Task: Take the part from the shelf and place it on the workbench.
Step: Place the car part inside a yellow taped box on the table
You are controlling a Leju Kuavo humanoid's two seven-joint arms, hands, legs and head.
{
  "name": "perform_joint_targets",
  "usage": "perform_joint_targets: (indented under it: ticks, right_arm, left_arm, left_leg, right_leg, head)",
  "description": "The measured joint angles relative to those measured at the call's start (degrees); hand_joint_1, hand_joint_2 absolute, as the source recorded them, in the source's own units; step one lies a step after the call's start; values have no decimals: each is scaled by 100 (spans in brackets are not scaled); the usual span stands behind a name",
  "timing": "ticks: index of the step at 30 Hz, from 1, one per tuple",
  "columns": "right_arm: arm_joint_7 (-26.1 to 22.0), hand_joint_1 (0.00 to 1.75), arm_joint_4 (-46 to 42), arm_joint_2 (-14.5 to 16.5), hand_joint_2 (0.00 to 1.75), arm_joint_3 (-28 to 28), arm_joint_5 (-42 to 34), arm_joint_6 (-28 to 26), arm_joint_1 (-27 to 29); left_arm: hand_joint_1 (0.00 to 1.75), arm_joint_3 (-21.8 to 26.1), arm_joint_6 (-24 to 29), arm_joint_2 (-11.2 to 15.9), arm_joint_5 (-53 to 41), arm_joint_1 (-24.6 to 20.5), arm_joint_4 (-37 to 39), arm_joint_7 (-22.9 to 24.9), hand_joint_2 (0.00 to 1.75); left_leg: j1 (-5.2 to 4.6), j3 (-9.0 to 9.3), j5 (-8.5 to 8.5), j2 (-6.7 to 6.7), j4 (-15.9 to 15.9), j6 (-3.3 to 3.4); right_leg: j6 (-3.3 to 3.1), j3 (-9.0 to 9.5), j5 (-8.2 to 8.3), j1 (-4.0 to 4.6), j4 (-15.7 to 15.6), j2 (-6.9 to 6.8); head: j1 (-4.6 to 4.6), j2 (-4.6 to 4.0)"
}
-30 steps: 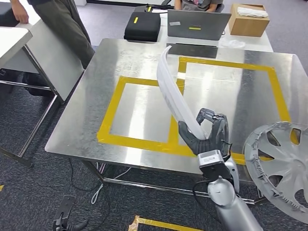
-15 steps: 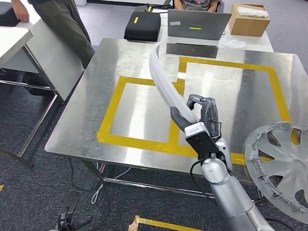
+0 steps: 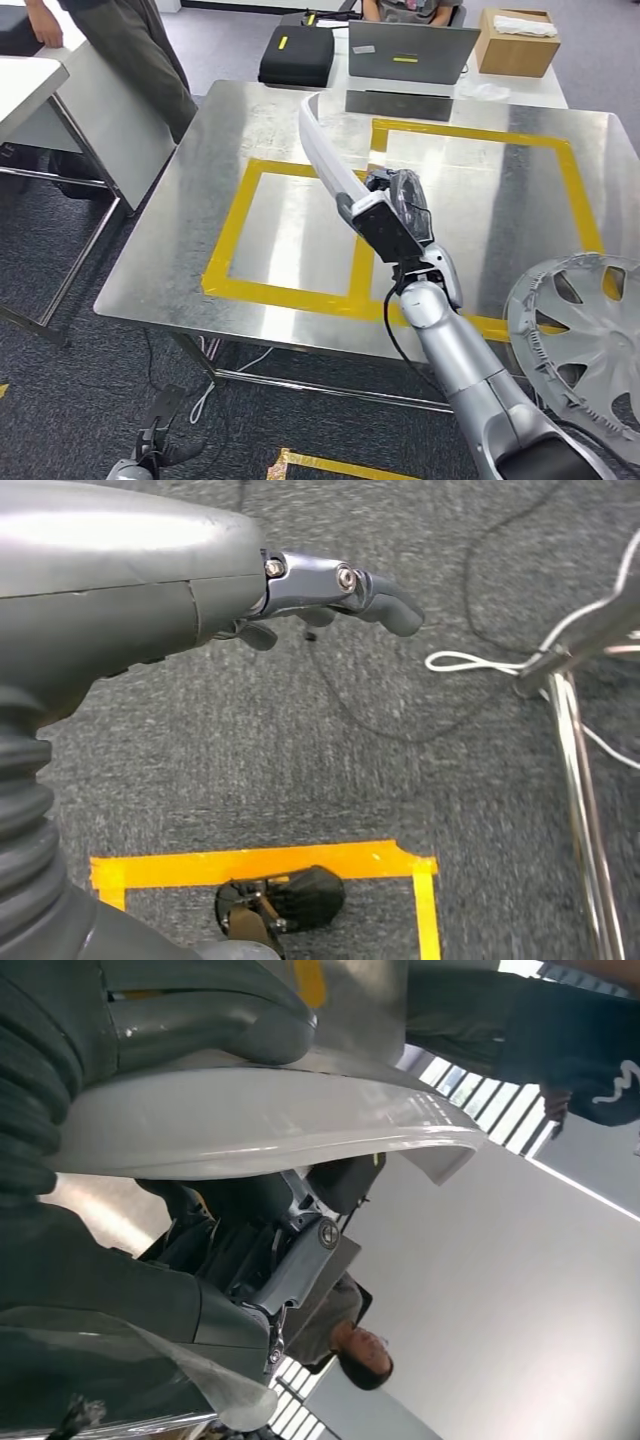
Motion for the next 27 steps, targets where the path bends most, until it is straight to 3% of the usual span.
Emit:
perform_joint_targets:
  ticks: [13,24,27]
  right_arm:
    - [354,175,2154,467,175,-11,534,-450,-1200]
    - [454,175,2900,592,175,-45,737,-541,-1380]
    - [451,44,2992,618,44,-45,763,-556,-1379]
  left_arm:
    - [0,-408,-240,-152,-244,-164,0,70,175]
    - [0,-522,-340,-198,-283,-184,0,73,175]
    - [0,-545,-357,-200,-285,-183,0,70,175]
  left_leg:
    - [0,-3,1,0,0,-1]
    - [0,-7,1,0,-2,-1]
    - [0,-11,1,0,-3,-1]
  right_leg:
    - [0,-8,0,0,2,1]
    - [0,-15,-1,0,2,1]
    - [0,-19,-1,0,2,1]
  head:
    - [-2,0]
    - [-1,0]
    - [-1,0]
